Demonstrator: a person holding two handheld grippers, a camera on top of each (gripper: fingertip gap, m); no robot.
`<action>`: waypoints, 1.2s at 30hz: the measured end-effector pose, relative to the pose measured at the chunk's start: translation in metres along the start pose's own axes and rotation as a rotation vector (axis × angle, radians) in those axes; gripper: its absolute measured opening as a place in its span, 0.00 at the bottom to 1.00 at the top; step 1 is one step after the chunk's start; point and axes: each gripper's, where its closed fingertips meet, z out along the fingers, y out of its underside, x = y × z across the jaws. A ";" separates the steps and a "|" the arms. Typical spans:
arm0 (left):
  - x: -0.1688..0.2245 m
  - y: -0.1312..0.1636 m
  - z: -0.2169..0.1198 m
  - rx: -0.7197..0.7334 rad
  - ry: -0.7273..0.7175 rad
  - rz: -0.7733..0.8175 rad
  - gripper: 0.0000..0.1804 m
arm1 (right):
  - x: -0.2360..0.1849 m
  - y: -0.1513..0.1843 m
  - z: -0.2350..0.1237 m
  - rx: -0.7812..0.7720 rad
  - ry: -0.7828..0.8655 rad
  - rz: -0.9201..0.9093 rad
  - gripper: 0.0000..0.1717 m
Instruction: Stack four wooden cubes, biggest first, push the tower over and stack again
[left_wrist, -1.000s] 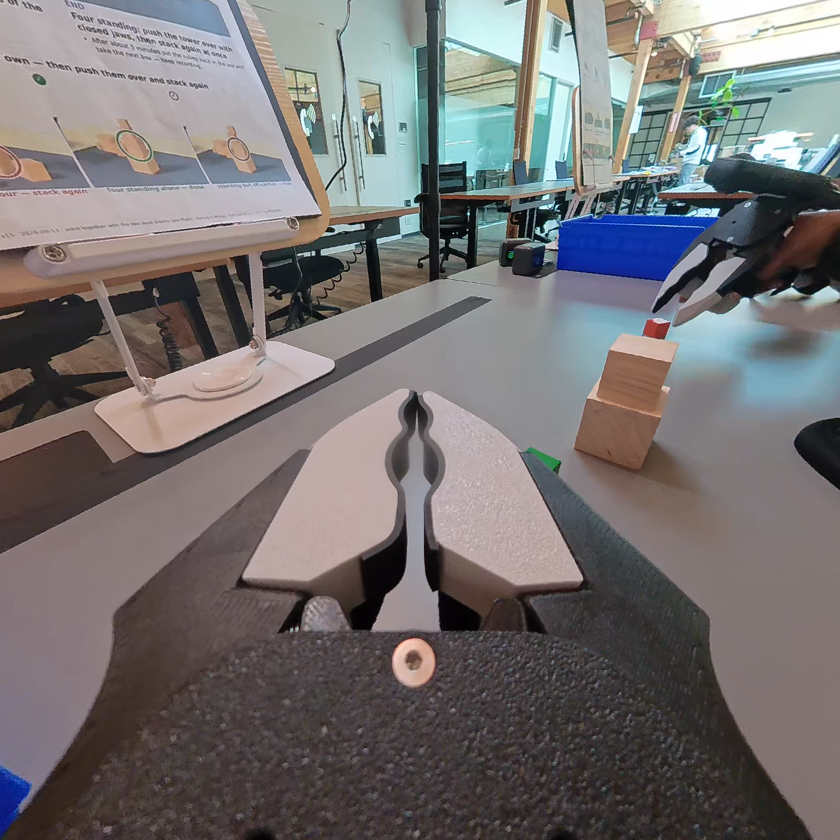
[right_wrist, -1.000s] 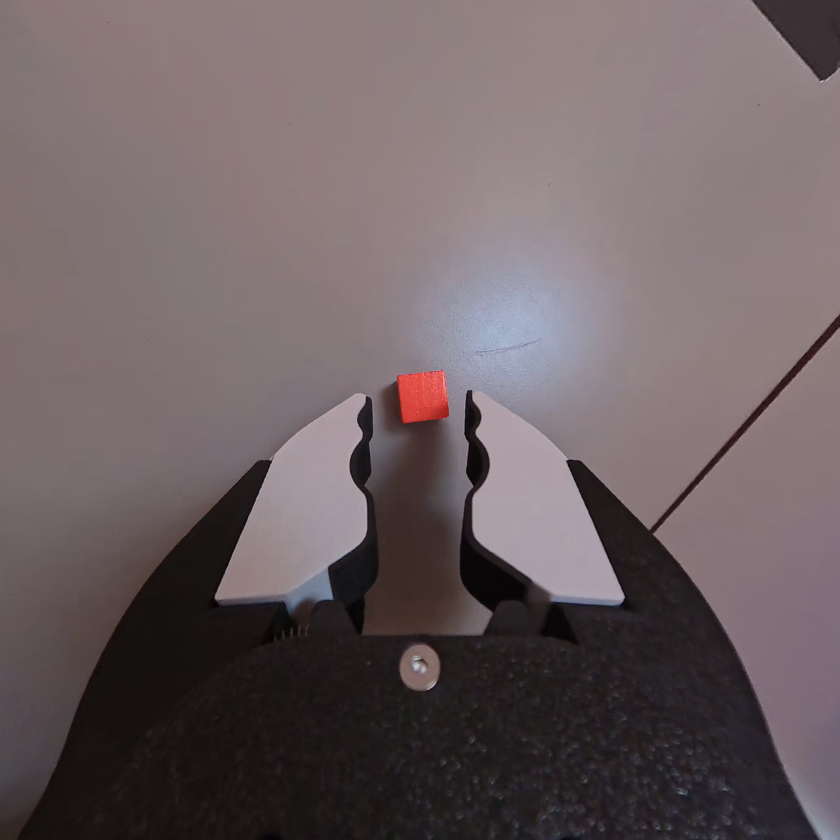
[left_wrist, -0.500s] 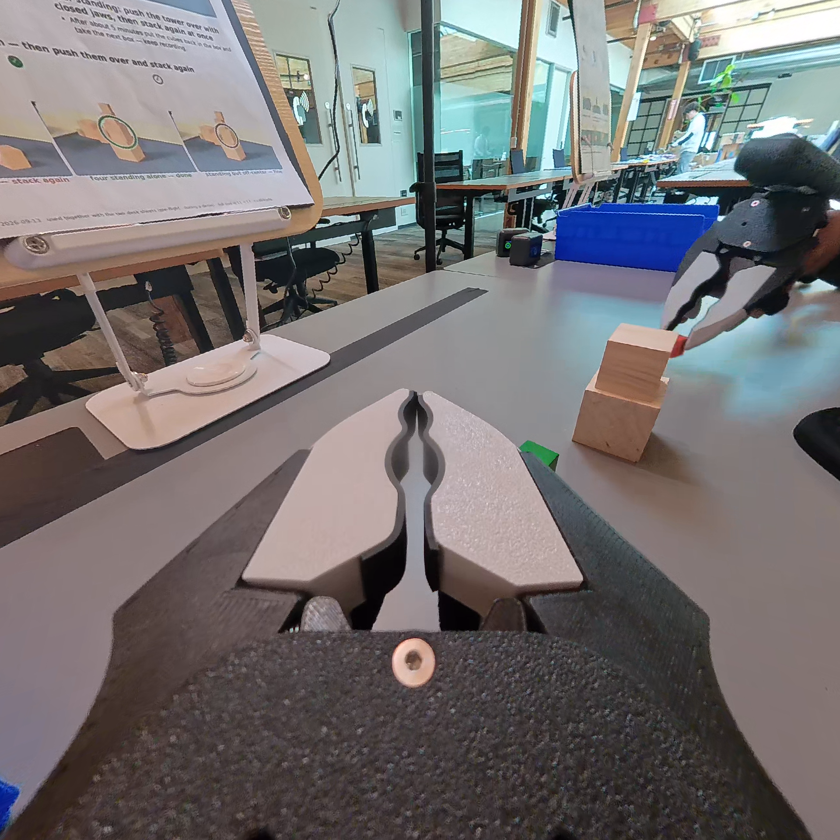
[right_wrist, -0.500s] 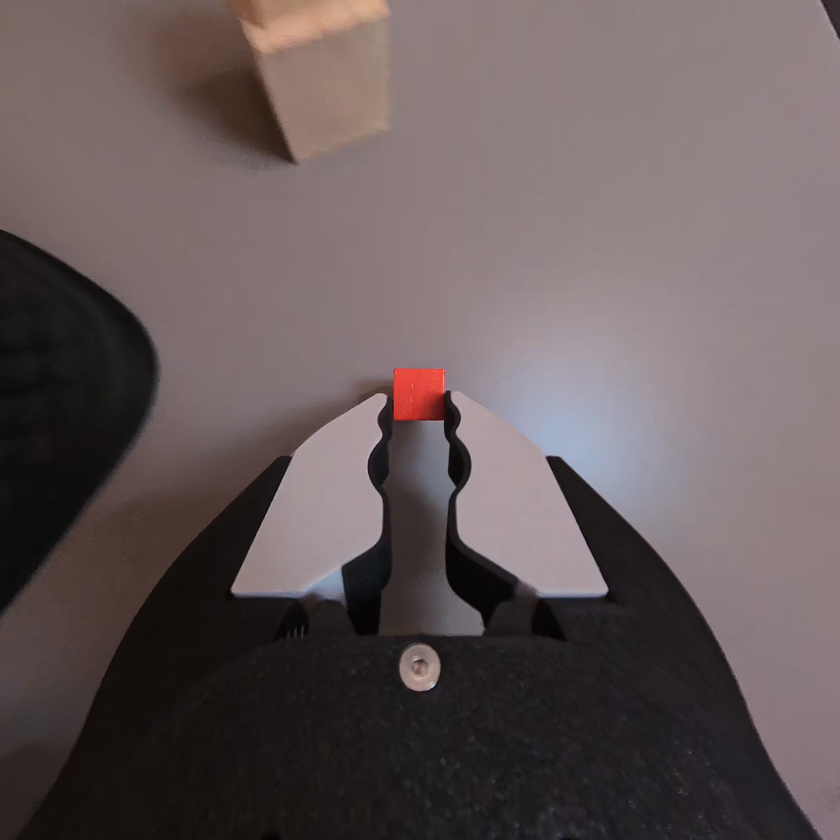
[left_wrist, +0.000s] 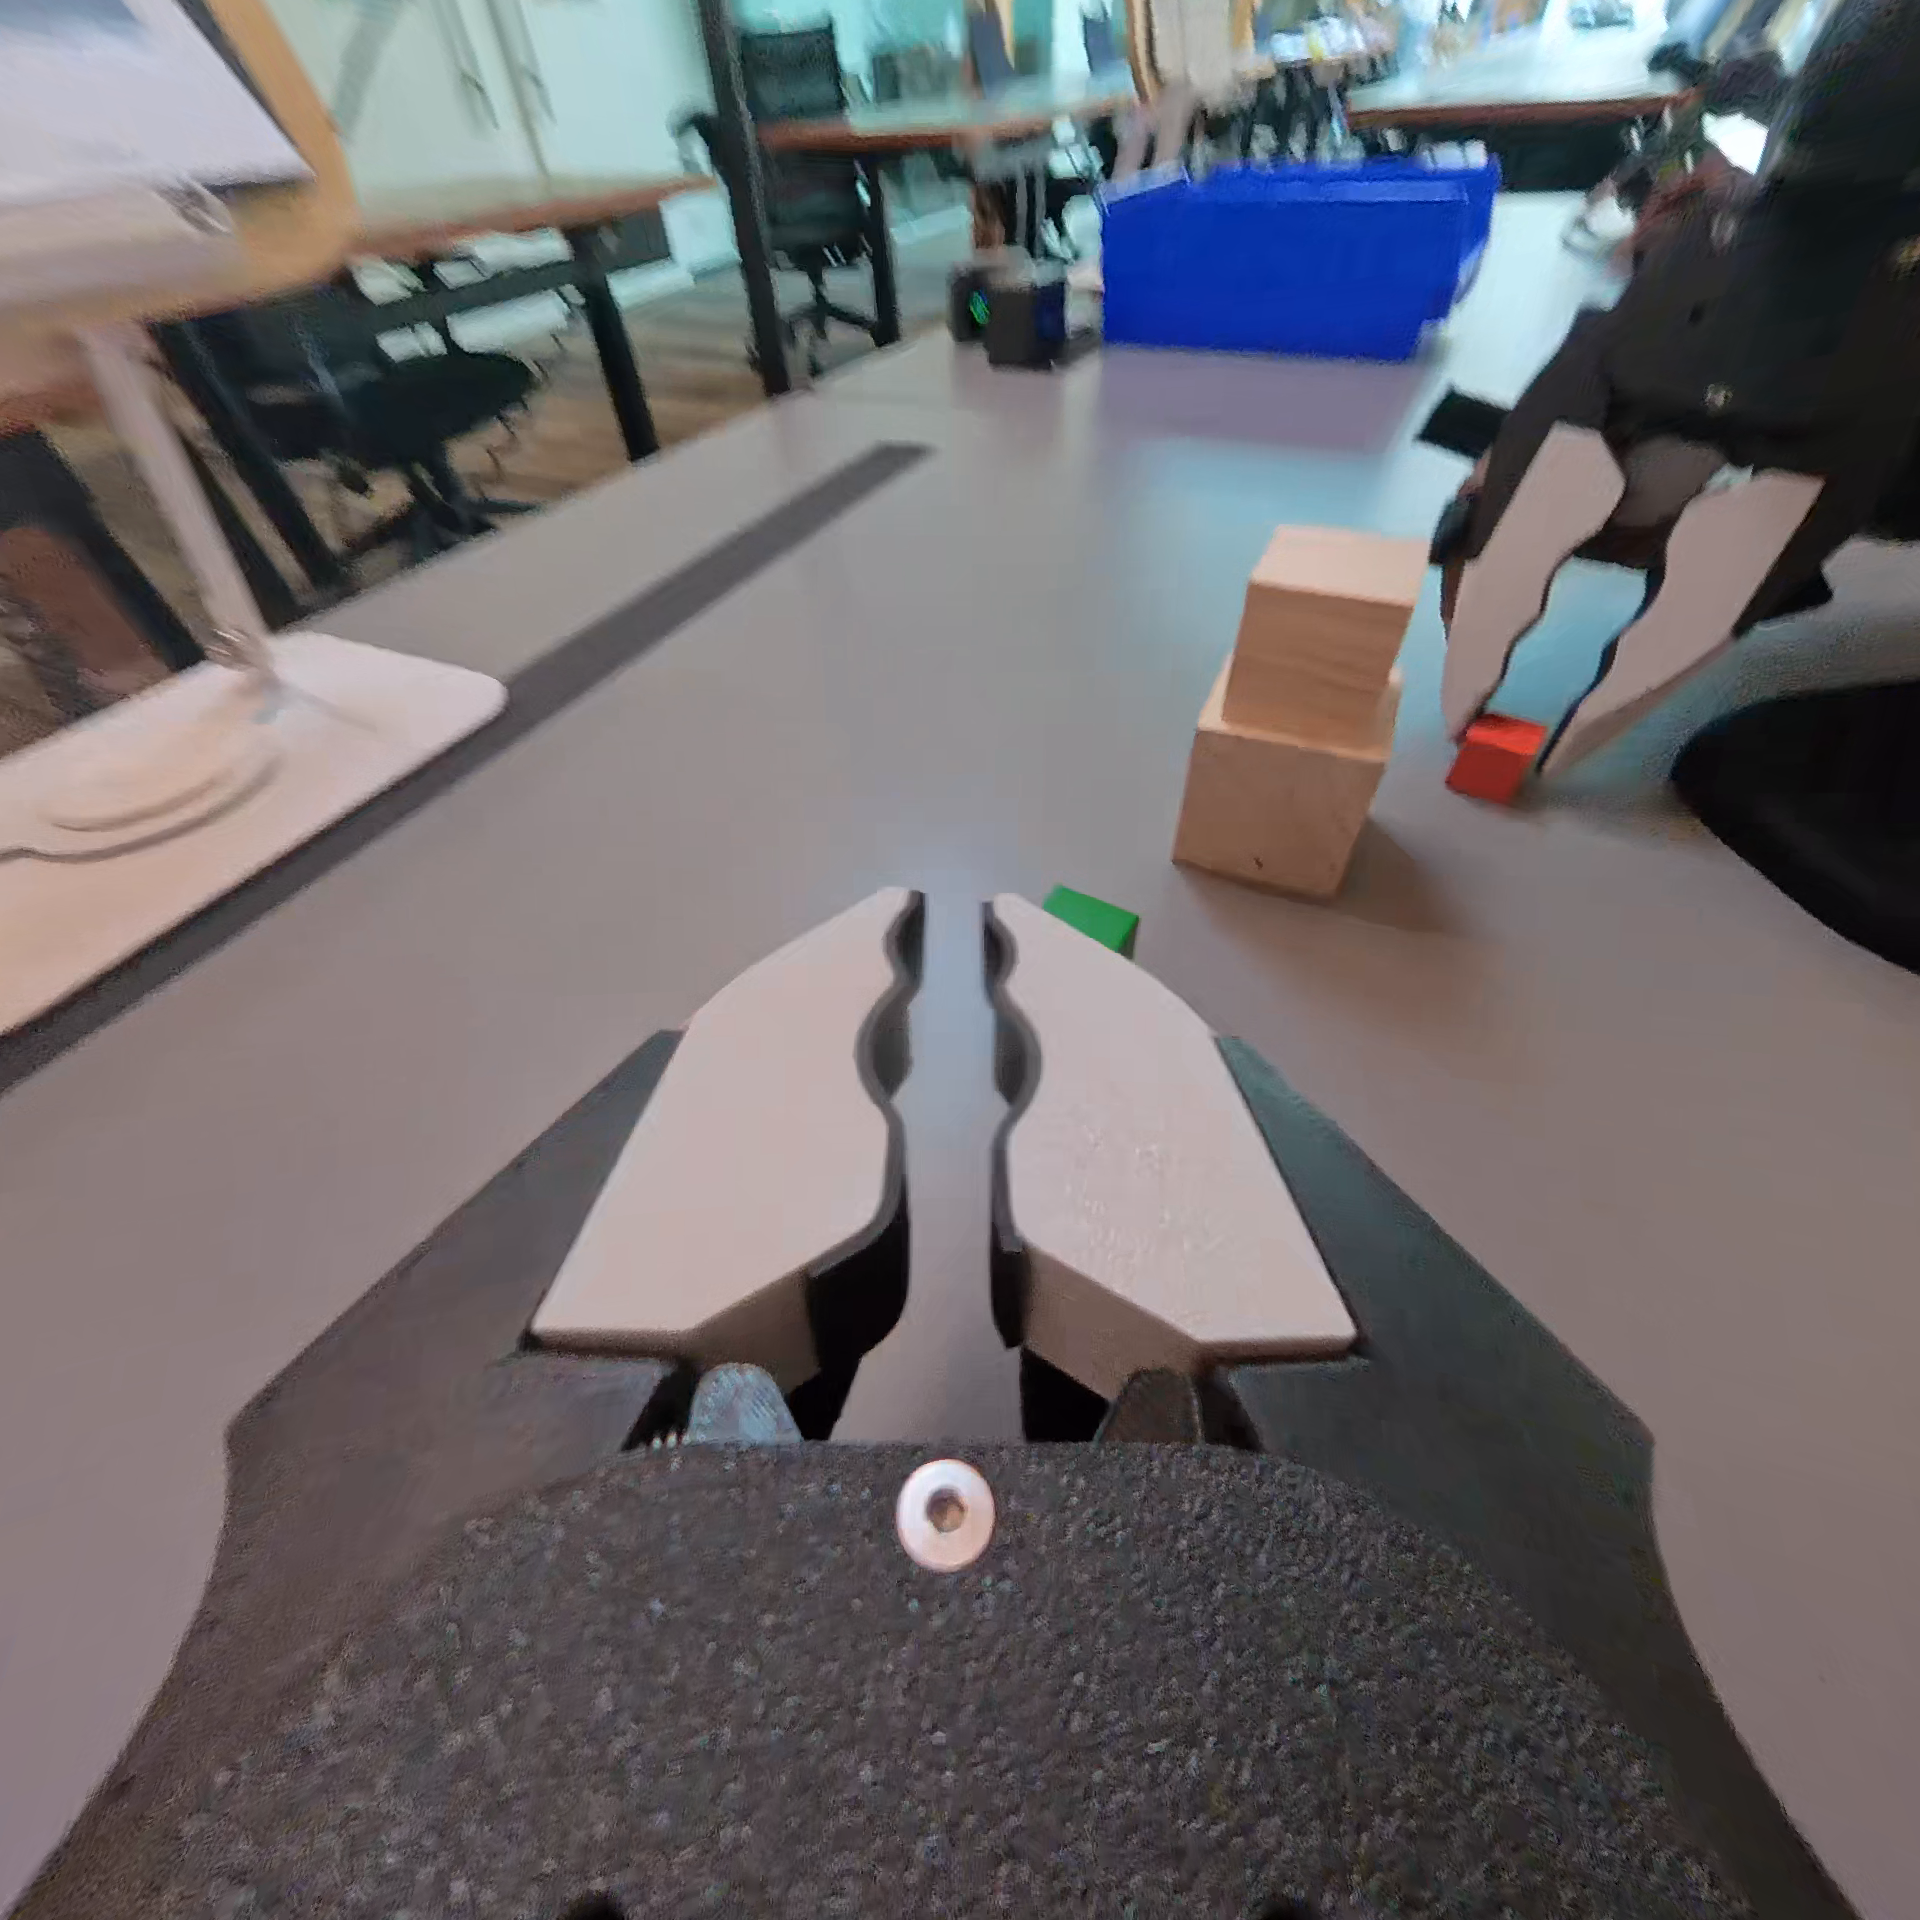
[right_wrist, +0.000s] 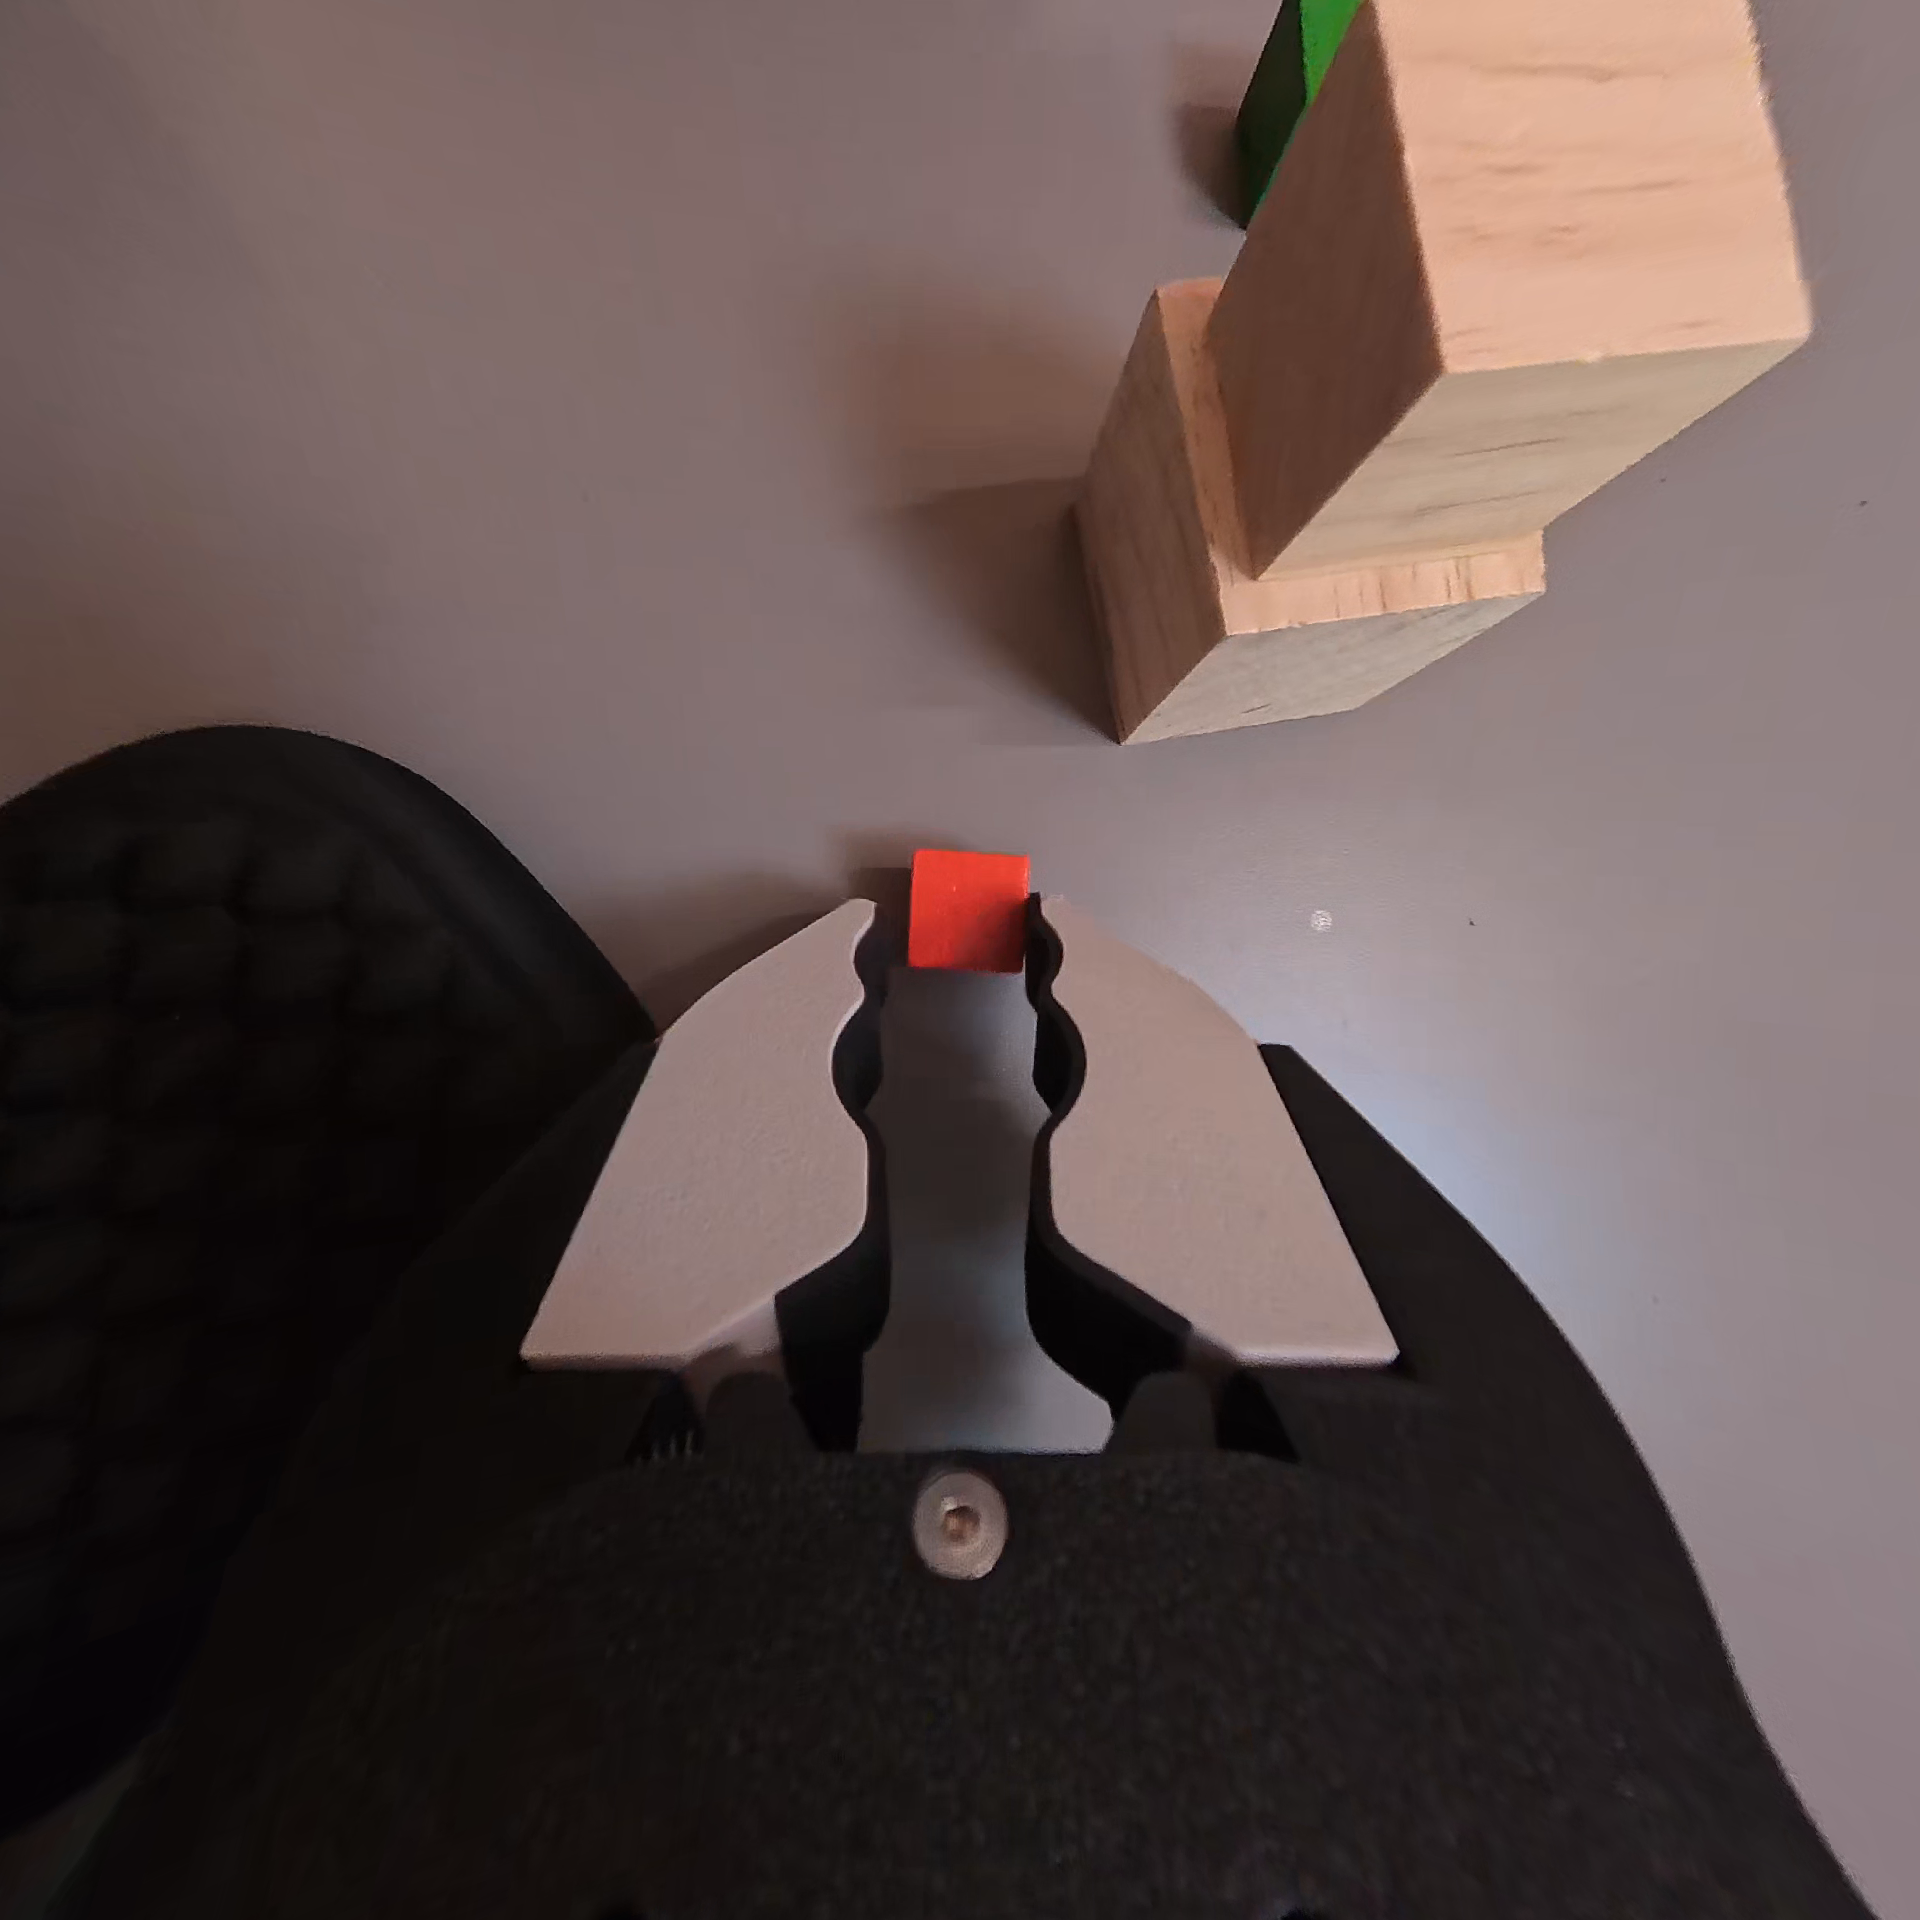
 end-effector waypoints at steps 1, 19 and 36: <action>0.004 0.006 0.007 -0.046 0.027 -0.002 0.11 | -0.001 -0.002 -0.002 0.012 0.009 0.004 0.15; 0.038 0.003 0.061 -0.303 0.176 0.154 0.15 | -0.004 -0.005 -0.048 0.243 0.140 0.130 0.14; 0.092 -0.055 0.091 -0.370 0.241 0.127 0.15 | -0.002 0.007 -0.052 0.296 0.190 0.178 0.13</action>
